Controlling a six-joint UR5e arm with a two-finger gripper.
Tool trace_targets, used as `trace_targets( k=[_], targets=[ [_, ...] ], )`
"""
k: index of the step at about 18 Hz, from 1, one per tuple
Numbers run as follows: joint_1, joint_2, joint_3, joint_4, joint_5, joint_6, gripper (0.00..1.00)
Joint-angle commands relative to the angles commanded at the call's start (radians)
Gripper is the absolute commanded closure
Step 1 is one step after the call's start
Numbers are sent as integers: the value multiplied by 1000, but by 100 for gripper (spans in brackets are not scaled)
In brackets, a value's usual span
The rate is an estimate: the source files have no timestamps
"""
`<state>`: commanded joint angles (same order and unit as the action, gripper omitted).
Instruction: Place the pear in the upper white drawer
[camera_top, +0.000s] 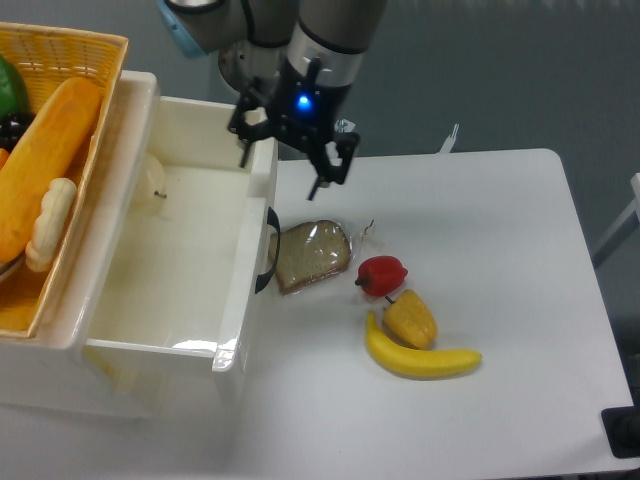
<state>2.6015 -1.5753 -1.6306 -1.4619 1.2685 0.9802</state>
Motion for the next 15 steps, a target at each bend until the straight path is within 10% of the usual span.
trace_targets(
  k=[15],
  targets=[
    [88,-38,8,81,203,129,0]
  ],
)
